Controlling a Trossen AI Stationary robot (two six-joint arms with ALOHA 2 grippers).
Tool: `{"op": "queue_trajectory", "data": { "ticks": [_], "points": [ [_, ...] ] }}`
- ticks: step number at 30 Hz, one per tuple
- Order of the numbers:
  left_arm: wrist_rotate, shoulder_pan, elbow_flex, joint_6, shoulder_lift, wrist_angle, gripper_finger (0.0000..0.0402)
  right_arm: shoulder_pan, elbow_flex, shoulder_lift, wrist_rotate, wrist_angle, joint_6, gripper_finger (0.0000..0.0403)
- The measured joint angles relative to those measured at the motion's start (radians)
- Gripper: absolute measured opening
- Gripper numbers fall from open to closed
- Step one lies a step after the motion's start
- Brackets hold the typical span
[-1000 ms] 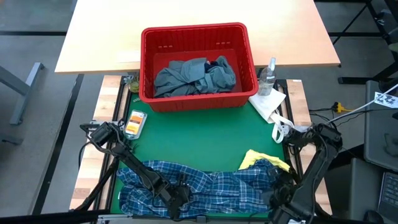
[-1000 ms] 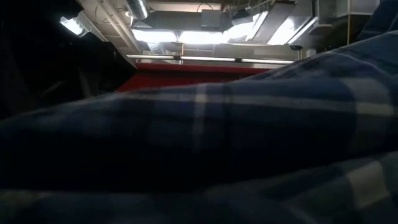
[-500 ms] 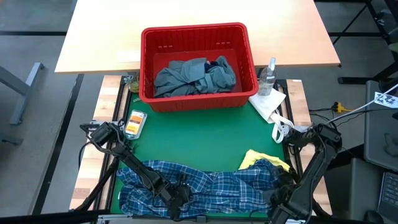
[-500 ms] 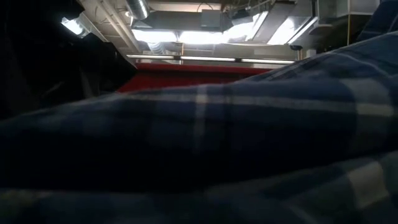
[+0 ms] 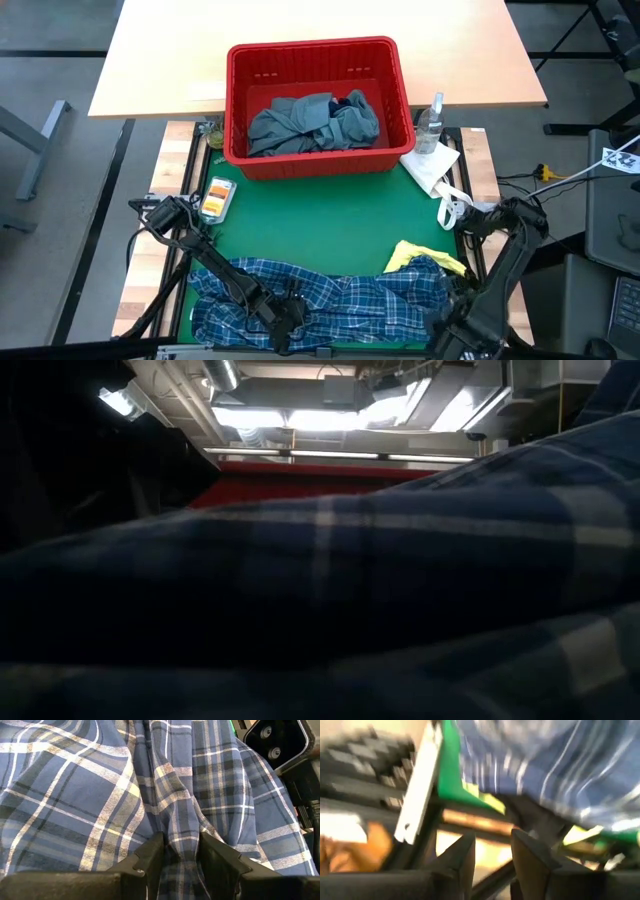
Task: Fold Laundry from Bin
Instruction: Fold the blue shirt
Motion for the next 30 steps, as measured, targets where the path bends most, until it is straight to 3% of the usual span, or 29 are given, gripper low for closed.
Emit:
{"op": "queue_trajectory", "data": {
  "ticks": [3,9,11,15,19,25,30],
  "points": [
    [-0.001,0.0,0.0,0.0,0.0,0.0,0.0121,0.0,0.131,0.0,0.168,0.008,0.044,0.0127],
    [-0.017,0.0,0.0,0.0,0.0,0.001,0.0121,0.003,0.298,-0.003,0.795,0.165,0.05,0.0127],
    [-0.021,0.0,0.0,0.0,0.0,0.001,0.0121,-0.007,0.3,-0.003,0.899,0.287,-0.059,0.0127],
    [-0.022,0.0,0.0,0.0,0.0,0.001,0.0121,-0.051,0.27,0.027,0.88,0.532,-0.349,0.0127],
    [-0.022,0.0,0.0,0.0,0.0,0.001,0.0121,-0.104,0.245,0.092,0.804,0.653,-0.494,0.0127],
    [-0.023,0.0,0.0,0.0,0.0,0.001,0.0121,-0.193,0.245,0.191,0.625,0.585,-0.531,0.0127],
    [-0.023,0.0,0.0,-0.001,0.0,0.001,0.0121,-0.251,0.244,0.242,0.541,0.389,-0.46,0.0127]
  ]
}}
